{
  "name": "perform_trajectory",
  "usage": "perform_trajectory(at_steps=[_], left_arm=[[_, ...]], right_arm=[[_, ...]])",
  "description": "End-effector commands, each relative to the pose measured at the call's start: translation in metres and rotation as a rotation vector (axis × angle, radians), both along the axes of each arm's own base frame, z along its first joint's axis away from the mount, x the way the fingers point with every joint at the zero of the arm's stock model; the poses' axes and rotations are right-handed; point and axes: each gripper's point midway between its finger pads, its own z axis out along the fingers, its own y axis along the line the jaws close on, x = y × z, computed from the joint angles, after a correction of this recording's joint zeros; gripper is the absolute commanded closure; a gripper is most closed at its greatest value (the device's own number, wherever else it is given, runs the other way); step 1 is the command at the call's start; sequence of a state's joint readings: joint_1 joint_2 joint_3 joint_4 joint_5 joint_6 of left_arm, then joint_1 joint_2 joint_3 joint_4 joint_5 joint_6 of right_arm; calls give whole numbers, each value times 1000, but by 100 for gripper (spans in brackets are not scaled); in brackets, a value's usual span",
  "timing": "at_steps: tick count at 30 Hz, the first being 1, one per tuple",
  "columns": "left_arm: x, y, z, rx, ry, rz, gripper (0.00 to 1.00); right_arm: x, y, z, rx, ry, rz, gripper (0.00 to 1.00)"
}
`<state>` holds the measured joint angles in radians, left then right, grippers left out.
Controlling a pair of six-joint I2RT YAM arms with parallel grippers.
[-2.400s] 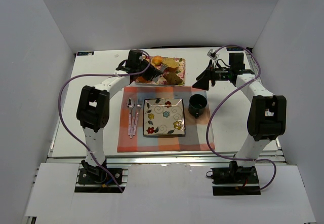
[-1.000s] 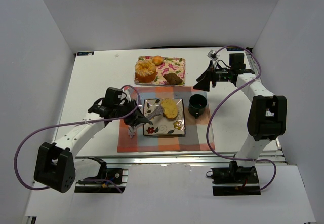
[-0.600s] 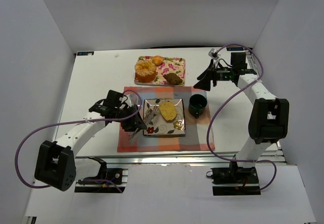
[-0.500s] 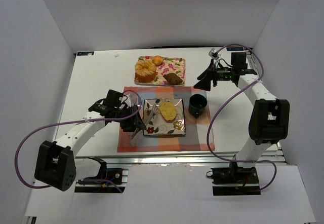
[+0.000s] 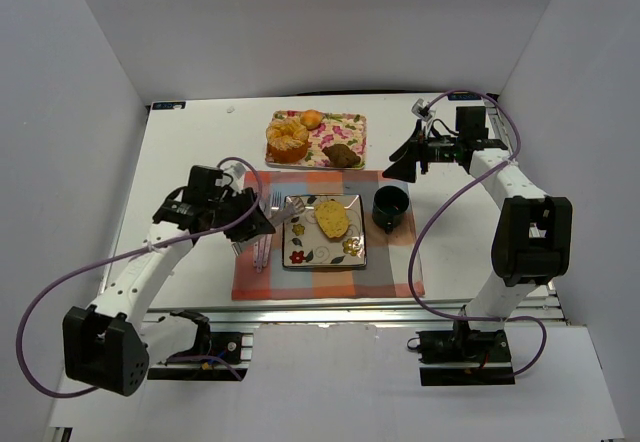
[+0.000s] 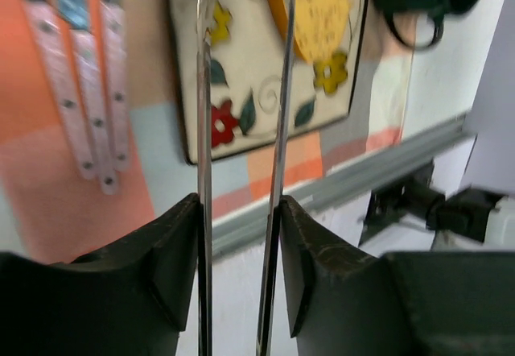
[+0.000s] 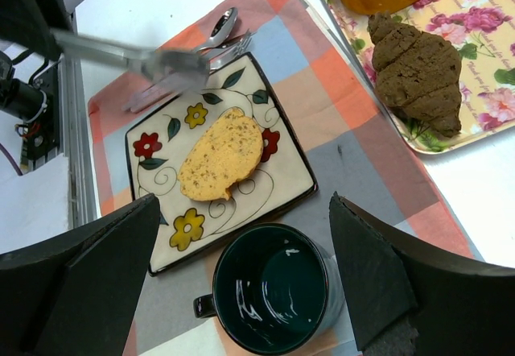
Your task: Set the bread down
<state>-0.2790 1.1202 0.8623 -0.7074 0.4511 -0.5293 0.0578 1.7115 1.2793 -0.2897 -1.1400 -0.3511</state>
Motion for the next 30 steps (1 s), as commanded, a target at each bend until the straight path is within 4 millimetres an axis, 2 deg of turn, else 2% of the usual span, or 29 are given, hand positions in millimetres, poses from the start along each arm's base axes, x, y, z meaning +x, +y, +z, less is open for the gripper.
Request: perform_trajectory(at_steps=[1,5,8,10,14,15,16,21,24,25,28,29,30], left_arm=[[24,21,25,29,-124,74,49],[49,56,35,124,-193,173,49],[68,92,33,292,-225,268,49],[80,124,27,459,-238,343,49],[100,162,19,672,-324,392,49],[98,167,5,712,-314,378,48],[107,172,5,751,-367,357,48],[124,182,-25,850,-441,234,47],[122,188,-56,803,-396,215,46],[125,192,-59,793,-405,228,46],[121,185,-80,754,-391,190,45],[115,196,-88,748,-359,215,44],[114,194,-97,721,-342,203,44]], right_arm=[[-3,-1,15,15,-59,19,11],[-4,-1,14,13,-64,24,11],[-5,-1,12,11,-62,25,11],[-6,-1,12,12,-61,26,11],[-6,-1,12,15,-60,30,11],[-6,-1,14,15,-65,30,11],[-6,-1,14,14,-68,31,11],[-7,-1,16,5,-79,32,11],[-9,-2,16,4,-80,33,11],[-10,-2,16,1,-80,32,11],[-12,-3,14,-9,-86,27,11],[-14,-3,13,-11,-82,27,11],[-14,-4,13,-14,-83,26,10]])
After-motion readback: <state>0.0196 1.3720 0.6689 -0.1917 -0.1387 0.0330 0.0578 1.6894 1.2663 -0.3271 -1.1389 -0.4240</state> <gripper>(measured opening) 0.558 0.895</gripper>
